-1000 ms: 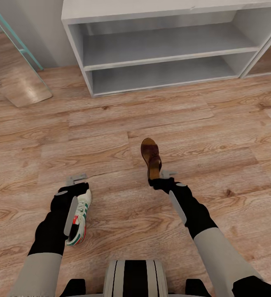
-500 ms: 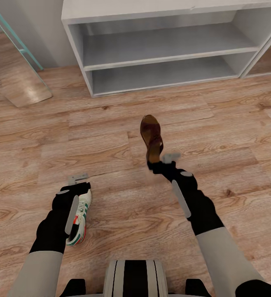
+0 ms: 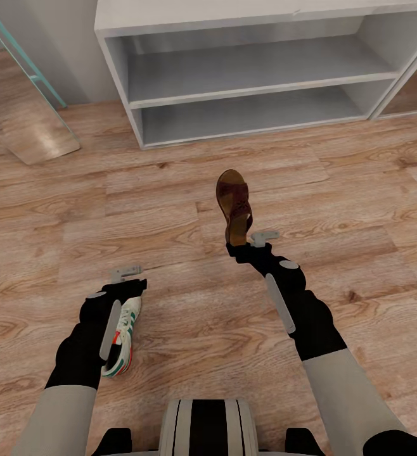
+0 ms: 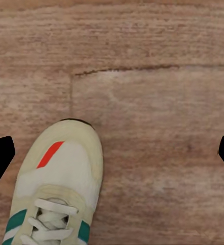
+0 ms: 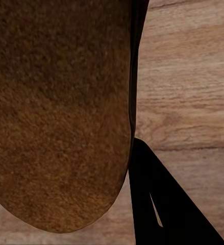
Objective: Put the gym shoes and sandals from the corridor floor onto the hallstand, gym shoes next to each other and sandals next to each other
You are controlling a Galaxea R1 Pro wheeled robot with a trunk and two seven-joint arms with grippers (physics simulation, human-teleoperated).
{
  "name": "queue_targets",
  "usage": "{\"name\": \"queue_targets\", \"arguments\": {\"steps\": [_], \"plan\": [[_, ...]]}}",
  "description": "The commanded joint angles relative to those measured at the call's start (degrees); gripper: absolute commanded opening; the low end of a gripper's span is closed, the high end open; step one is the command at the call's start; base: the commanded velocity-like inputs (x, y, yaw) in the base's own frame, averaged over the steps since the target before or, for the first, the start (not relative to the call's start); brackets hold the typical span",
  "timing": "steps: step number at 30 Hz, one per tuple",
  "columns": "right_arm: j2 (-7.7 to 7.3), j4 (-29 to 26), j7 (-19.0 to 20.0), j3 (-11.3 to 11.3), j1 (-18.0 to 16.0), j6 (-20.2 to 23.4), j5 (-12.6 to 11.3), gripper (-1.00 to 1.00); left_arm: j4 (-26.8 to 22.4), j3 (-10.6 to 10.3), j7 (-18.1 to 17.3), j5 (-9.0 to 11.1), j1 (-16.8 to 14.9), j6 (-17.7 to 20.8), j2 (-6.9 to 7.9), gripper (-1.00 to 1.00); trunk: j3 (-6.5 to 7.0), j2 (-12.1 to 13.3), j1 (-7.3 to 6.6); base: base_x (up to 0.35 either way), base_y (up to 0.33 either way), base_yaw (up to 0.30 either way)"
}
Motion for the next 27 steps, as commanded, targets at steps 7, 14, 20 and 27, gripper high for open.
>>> {"name": "queue_targets", "arguments": {"steps": [7, 14, 20, 27], "plan": [[0.00, 0.01, -0.19, 0.02, 0.01, 0.00, -0.20, -1.00, 0.00, 0.21, -0.01, -0.11, 0.44, -0.04, 0.10, 1.00, 0.00, 0.00, 0.00, 0.000, 0.000, 0.000], [0.00, -0.01, -0.19, 0.01, -0.01, 0.00, -0.20, -1.00, -0.29, 1.32, -0.01, -0.17, 6.42, -0.08, 0.46, 1.00, 0.00, 0.00, 0.00, 0.000, 0.000, 0.000], [0.00, 0.01, -0.19, 0.01, -0.01, 0.00, -0.20, -1.00, -1.57, 5.37, -0.16, 0.14, 14.40, -0.51, 0.56, 1.00, 0.00, 0.00, 0.00, 0.000, 0.000, 0.000], [0.00, 0.02, -0.19, 0.02, 0.01, 0.00, -0.20, -1.00, -3.16, 6.26, -0.20, 0.16, 18.95, -0.93, 0.61, 1.00, 0.00, 0.00, 0.00, 0.000, 0.000, 0.000]]}}
